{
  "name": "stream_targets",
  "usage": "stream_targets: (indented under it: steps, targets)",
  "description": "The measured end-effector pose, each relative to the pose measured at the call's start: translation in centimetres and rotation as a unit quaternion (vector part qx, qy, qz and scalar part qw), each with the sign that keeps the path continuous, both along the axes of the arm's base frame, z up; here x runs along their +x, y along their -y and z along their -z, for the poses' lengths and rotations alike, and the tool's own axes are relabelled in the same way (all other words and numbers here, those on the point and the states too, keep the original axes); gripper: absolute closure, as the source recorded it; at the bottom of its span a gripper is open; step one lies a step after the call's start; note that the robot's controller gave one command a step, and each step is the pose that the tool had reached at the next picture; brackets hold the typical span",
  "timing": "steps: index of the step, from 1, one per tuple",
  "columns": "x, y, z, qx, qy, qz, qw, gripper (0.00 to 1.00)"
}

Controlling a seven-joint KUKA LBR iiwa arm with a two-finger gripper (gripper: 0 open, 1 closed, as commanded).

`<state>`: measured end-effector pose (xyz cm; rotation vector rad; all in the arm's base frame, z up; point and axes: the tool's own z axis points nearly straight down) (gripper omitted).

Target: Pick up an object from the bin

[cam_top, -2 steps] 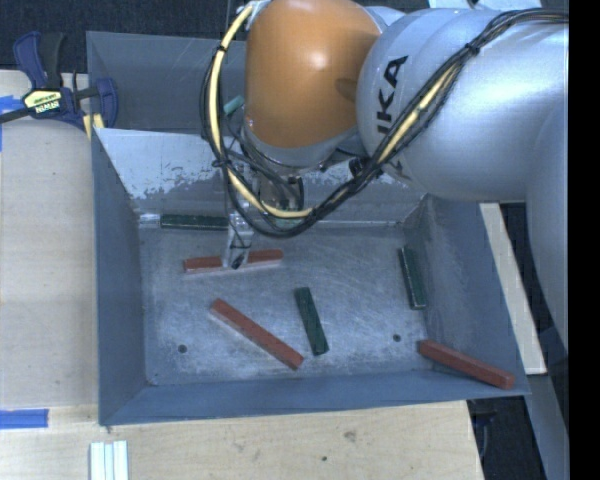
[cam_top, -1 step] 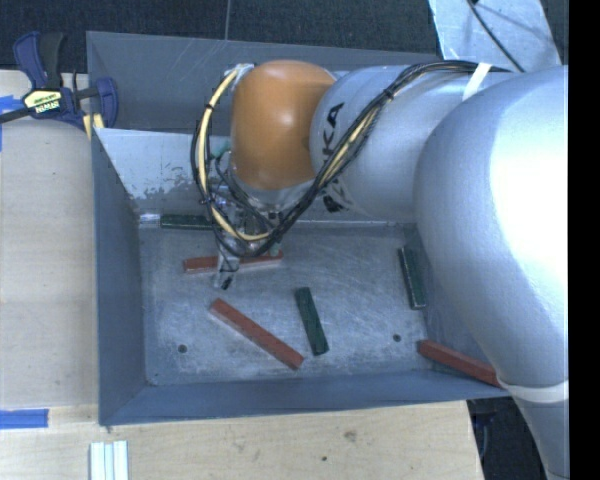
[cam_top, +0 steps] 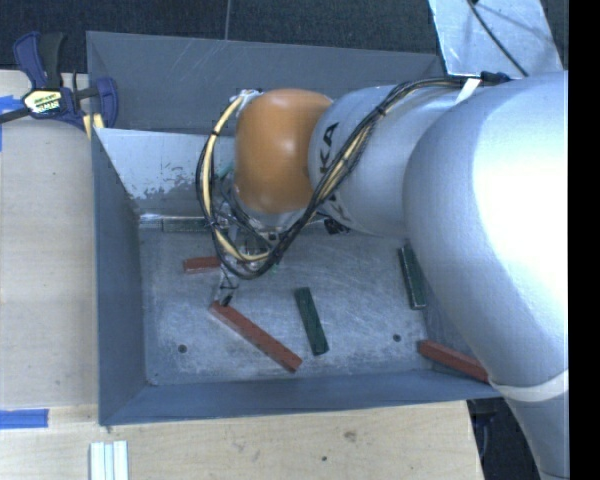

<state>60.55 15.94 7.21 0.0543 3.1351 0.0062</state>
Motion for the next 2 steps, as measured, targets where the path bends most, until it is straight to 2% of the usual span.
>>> stream_targets:
  steps: [1, 2]
  targets:
    - [0.3, 0.0, -0.4, 0.001, 0.0048, 0.001, 1.0, 1.0]
    - [-0.7, -0.7, -15.6, -0.001, 0.003, -0.017, 0.9999, 1.0]
